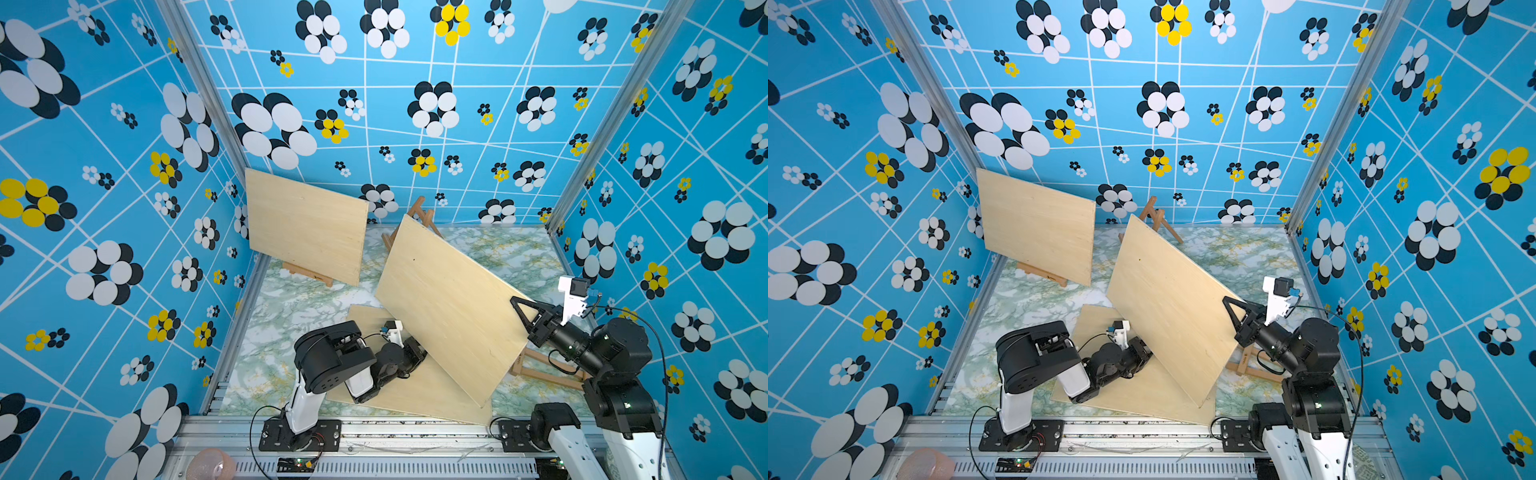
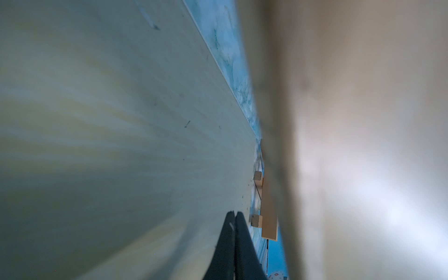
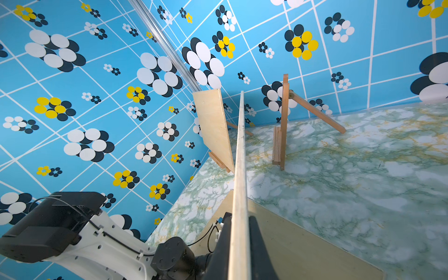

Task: Assemble the easel
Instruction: Pick up the drawing board.

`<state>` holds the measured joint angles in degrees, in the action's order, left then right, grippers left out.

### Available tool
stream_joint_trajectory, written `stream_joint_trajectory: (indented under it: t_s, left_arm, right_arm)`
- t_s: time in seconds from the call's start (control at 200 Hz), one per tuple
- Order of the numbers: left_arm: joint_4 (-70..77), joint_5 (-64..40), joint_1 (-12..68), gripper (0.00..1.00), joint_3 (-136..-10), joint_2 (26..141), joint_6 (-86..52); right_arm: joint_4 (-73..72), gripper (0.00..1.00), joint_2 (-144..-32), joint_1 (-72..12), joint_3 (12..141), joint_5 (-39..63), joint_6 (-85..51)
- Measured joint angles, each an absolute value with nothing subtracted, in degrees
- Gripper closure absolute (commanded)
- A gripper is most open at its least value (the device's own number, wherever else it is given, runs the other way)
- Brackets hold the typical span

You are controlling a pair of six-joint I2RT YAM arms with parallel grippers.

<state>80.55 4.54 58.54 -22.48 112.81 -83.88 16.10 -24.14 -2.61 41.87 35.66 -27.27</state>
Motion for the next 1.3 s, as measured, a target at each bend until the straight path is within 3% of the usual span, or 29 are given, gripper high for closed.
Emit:
stream_joint_trajectory:
  t_s: [0.655,1.299]
  left_arm:
    - [72.51,-2.46,50.72,0.96,-30.57,108.84,-75.33]
    - [59.05,-14.17,41.43,0.96,-50.85,113.06,-72.34]
  right_arm:
    - [10.37,1.0,-27.03,-2.61,45.12,34.17,-24.4]
    - [-3.18,1.0,-33.82,-2.59,45.5,29.89,-21.26]
